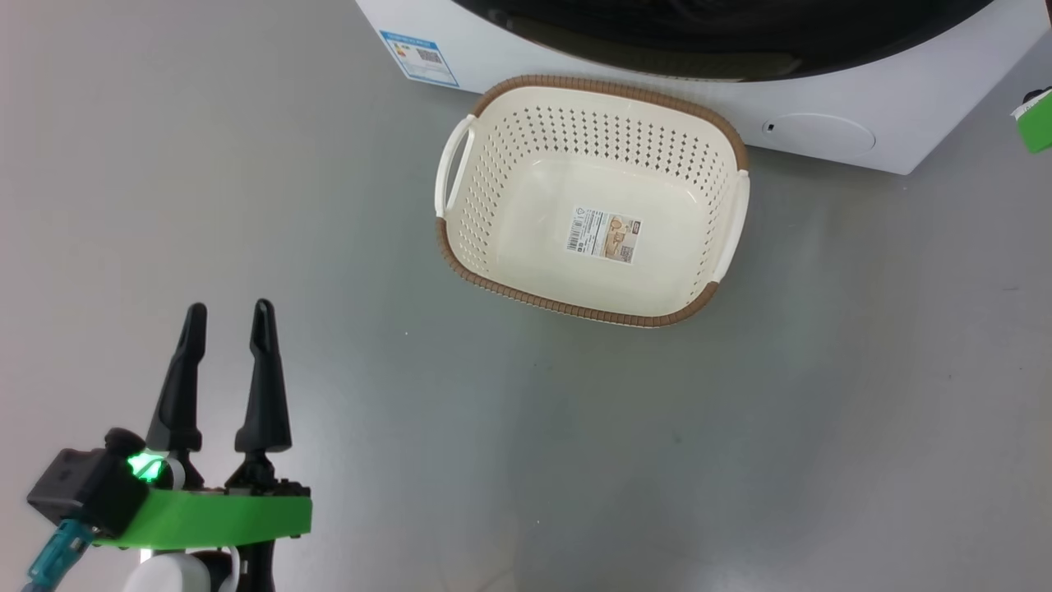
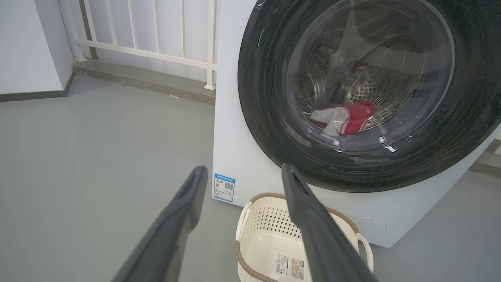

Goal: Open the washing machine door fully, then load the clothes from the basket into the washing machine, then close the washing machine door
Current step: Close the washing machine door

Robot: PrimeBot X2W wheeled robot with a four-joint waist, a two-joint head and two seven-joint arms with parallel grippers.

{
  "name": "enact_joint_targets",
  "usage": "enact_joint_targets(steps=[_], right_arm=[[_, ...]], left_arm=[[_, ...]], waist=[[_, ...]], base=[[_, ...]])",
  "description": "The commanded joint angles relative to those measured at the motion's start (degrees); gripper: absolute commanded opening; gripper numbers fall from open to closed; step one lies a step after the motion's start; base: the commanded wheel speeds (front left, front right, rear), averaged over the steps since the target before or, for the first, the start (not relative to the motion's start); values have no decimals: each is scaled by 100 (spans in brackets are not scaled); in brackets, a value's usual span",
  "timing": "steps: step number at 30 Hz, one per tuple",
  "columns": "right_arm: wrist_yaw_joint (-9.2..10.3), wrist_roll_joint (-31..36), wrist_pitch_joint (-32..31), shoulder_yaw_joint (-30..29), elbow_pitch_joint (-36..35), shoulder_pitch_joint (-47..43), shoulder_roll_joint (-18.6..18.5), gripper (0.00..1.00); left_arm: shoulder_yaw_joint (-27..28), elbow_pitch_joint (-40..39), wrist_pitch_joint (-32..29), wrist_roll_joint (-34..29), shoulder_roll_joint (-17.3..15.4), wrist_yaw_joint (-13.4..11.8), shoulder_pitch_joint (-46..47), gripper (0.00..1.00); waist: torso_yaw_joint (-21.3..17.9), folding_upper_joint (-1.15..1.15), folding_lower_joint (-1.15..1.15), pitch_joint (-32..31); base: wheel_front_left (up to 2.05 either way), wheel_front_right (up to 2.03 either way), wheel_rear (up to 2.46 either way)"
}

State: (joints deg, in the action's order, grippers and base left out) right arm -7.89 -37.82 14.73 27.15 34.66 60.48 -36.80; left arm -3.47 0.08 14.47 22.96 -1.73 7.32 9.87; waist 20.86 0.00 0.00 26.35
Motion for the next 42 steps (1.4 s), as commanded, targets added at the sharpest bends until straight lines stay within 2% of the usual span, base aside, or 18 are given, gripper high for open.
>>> enact_joint_targets(steps=[1,11,12,13,14,15,26,42], right_arm=[[41,66,27,-34,-82,-19,-31,0],[41,17,27,65,-353,-355,61,0],[41,14,27,62,-386,-418,70,4],[41,8,27,56,-464,-540,95,50],[41,9,27,49,-508,-618,116,72],[41,-6,27,49,-564,-709,147,100],[41,126,27,-244,-1224,-1819,414,100],[41,286,27,-566,-1895,-3128,854,100]], left_arm=[[193,-104,52,-18,-115,17,76,100],[172,-44,52,-114,-115,17,24,100],[170,-39,52,-123,-115,17,12,100],[162,-19,52,-141,-115,17,-13,100],[159,-5,52,-151,-115,17,-26,100],[156,10,52,-164,-115,17,-37,100],[155,180,52,-300,-219,17,-250,100],[206,295,52,-282,-389,17,-491,100]], waist=[[-8,0,0,-24],[-61,0,0,-296],[-77,0,0,-343],[-116,0,0,-444],[-142,0,0,-503],[-170,0,0,-566],[-632,0,0,-1308],[-1341,0,0,-2002]], base=[[0,0,0],[0,0,0],[0,0,0],[0,0,0],[0,0,0],[0,0,0],[0,0,0],[0,0,0]])
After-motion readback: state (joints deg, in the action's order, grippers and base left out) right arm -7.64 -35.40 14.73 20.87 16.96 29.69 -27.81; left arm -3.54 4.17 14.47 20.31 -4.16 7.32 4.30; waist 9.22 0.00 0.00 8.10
